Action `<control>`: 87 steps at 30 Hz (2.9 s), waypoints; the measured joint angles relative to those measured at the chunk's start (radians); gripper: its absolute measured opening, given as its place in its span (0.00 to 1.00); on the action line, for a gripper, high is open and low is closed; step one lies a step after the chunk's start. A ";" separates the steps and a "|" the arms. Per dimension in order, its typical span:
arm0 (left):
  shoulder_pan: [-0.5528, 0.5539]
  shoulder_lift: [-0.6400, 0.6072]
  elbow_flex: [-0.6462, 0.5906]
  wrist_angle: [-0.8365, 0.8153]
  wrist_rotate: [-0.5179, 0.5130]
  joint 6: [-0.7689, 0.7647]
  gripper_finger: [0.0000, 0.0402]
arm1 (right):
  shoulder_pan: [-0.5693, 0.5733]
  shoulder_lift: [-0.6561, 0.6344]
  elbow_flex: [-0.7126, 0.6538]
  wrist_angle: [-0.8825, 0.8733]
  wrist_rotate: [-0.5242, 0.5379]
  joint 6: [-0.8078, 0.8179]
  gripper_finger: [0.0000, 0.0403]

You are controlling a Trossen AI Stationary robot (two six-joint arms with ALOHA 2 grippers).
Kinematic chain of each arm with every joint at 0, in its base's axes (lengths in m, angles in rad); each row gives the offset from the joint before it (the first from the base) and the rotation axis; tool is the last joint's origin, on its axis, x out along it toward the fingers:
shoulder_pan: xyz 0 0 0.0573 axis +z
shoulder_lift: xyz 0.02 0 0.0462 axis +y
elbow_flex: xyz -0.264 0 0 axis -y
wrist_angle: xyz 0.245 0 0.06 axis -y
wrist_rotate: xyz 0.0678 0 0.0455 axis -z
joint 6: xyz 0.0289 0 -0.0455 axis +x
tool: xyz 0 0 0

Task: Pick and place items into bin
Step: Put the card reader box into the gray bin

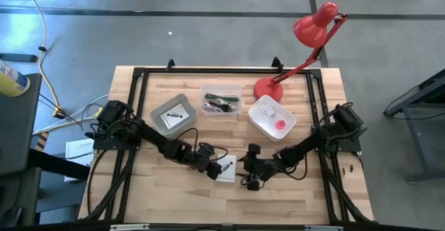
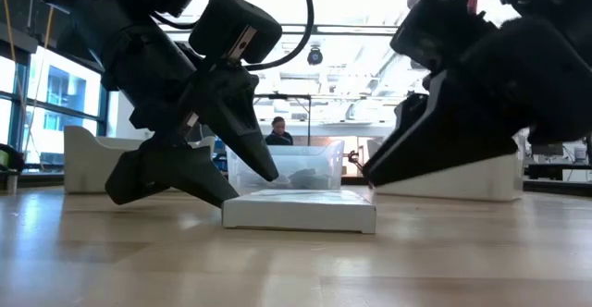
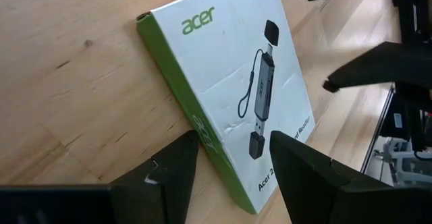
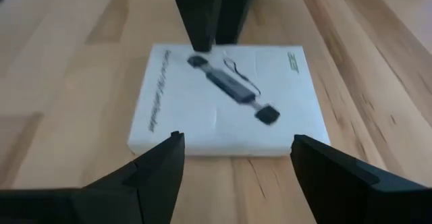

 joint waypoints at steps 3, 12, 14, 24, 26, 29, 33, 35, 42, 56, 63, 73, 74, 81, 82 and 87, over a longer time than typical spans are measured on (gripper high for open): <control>0.000 0.000 0.000 0.000 0.000 0.001 0.45 | 0.000 -0.001 0.000 0.017 0.003 -0.002 0.64; 0.000 0.000 0.000 -0.001 -0.002 0.001 0.45 | -0.008 -0.002 0.001 0.055 0.001 -0.031 0.64; 0.000 0.000 0.000 -0.001 -0.006 0.001 0.45 | -0.018 -0.001 0.002 0.056 0.000 -0.031 0.64; 0.000 0.000 0.000 0.000 -0.007 0.001 0.45 | -0.039 0.019 0.002 0.068 -0.053 -0.053 0.64; 0.000 0.000 0.000 0.000 -0.008 0.001 0.45 | -0.039 0.019 0.002 0.071 -0.046 -0.060 0.64; 0.000 0.000 0.000 0.000 -0.010 0.001 0.45 | -0.039 0.019 0.003 0.085 -0.044 -0.073 0.64; 0.000 0.000 0.000 0.000 -0.015 0.000 0.45 | -0.040 0.019 0.003 0.083 -0.029 -0.074 0.64; 0.000 0.000 0.000 0.000 -0.015 0.000 0.45 | -0.040 0.027 0.003 0.090 -0.026 -0.074 0.64; 0.000 0.000 -0.001 0.000 -0.016 0.000 0.45 | -0.039 0.082 0.003 0.130 -0.030 -0.046 0.64; 0.000 -0.001 -0.002 0.006 -0.015 -0.002 0.45 | -0.022 0.127 0.005 0.131 0.008 -0.019 0.64; 0.000 -0.001 -0.002 0.021 -0.012 -0.013 0.45 | 0.000 0.146 0.005 0.126 0.055 0.001 0.64; 0.000 0.001 -0.003 0.056 -0.008 -0.021 0.45 | 0.001 0.147 0.003 0.108 0.065 0.000 0.64; 0.000 0.001 -0.003 0.057 -0.008 -0.021 0.45 | 0.001 0.147 0.003 0.105 0.068 0.000 0.64; 0.000 0.001 -0.001 0.029 0.013 -0.032 0.45 | 0.005 0.170 0.004 0.111 0.075 0.021 0.64; 0.000 0.000 -0.001 0.024 0.014 -0.036 0.45 | 0.009 0.171 0.004 0.114 0.081 0.021 0.64; 0.000 -0.003 0.003 -0.018 0.016 -0.037 0.45 | 0.015 0.172 0.004 0.112 0.097 0.024 0.64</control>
